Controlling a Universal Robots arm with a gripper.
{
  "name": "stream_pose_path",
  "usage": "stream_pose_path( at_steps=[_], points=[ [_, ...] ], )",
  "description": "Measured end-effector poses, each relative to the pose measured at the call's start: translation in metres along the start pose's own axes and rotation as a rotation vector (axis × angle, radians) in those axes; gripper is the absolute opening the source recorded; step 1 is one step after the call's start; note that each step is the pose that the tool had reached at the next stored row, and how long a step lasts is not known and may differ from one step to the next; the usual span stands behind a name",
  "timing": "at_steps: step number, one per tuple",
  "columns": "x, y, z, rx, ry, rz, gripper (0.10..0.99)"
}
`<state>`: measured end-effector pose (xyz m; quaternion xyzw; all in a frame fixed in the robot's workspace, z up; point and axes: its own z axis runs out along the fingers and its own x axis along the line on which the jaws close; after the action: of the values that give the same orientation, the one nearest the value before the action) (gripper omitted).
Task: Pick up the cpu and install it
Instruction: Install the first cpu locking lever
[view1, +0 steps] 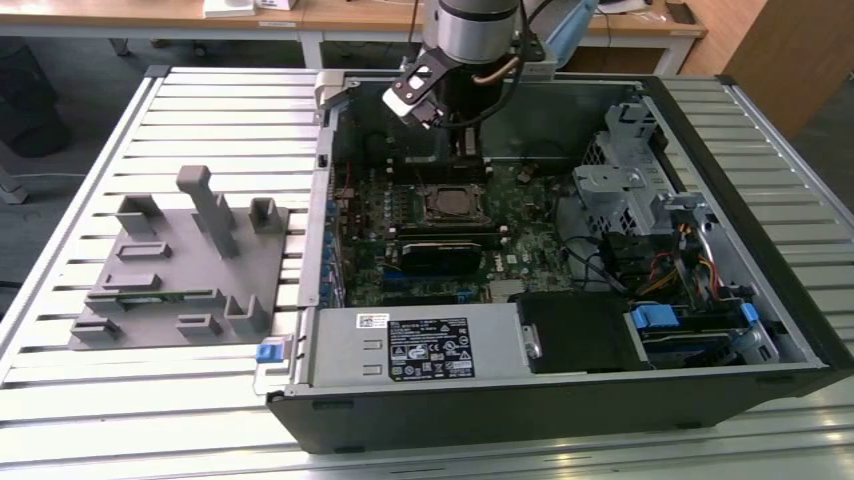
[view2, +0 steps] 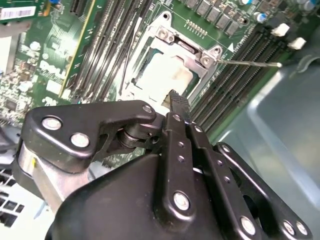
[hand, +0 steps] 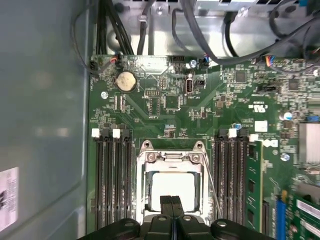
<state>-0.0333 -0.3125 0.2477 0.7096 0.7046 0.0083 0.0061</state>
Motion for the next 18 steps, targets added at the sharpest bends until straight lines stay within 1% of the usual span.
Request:
stream_pose_path(
  at_steps=[6,8,12,14,18],
  points=[
    [0.0000,0.0003,-0.0168,0.000,0.0000,0.000,0.106],
    [0.0001,0.0004,-0.0203,0.000,0.0001,0.000,0.106],
    [0.0001,0.0004,-0.0213,0.000,0.0005,-0.009,0.106],
    [0.0001,0.0004,-0.0214,0.000,0.0006,-0.033,0.106],
    [0.0001,0.0002,-0.0214,0.000,0.0016,-0.100,0.106]
  ],
)
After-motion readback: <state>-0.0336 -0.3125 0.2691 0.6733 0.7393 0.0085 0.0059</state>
